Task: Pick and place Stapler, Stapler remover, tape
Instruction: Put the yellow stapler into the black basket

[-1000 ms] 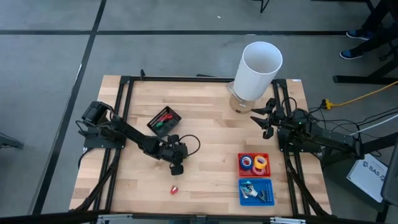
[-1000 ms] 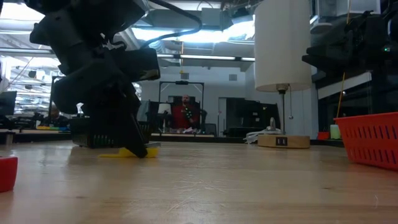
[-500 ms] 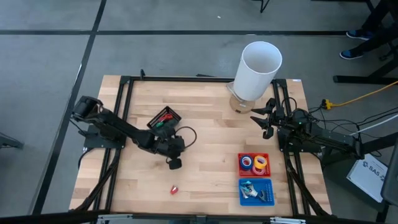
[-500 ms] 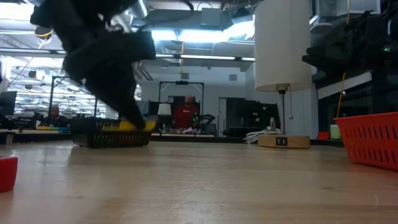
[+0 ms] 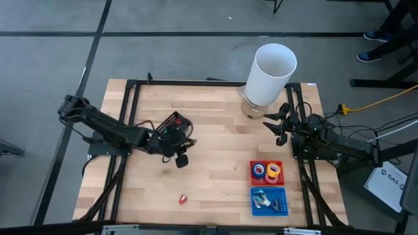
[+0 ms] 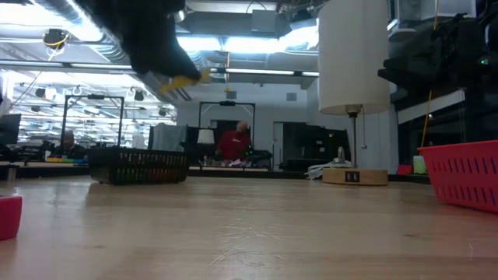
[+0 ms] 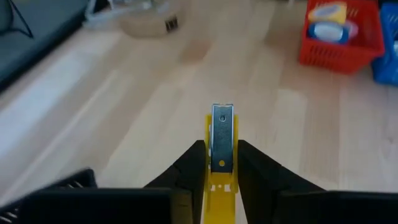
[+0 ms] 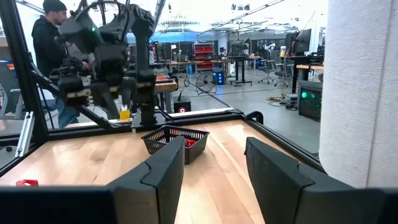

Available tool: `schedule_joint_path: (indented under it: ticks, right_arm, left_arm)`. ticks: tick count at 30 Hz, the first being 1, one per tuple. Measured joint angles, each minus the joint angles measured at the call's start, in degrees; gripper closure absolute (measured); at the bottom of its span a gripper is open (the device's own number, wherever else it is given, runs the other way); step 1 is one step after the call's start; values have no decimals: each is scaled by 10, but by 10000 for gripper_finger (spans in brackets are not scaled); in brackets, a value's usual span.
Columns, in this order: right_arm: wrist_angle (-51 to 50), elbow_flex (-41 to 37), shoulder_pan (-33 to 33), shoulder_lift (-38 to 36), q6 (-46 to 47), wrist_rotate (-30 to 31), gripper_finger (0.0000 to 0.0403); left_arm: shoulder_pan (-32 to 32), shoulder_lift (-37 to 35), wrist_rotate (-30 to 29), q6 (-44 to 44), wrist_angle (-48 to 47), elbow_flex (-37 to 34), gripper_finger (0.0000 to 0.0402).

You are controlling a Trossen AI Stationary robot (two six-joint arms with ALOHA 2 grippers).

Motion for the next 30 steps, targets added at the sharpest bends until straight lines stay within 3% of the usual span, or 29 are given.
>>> schedule_joint_path:
  ticks: [6, 14, 30]
  right_arm:
    - [0, 0, 0, 0, 0, 0, 231]
    - [0, 0, 0, 0, 0, 0, 231]
    - [0, 0, 0, 0, 0, 0, 231]
  left_arm:
    - [0, -37, -32, 8, -5, 0, 329]
    - [20, -49, -72, -37, -80, 0, 330]
    - [157, -49, -74, -50, -197, 1, 331]
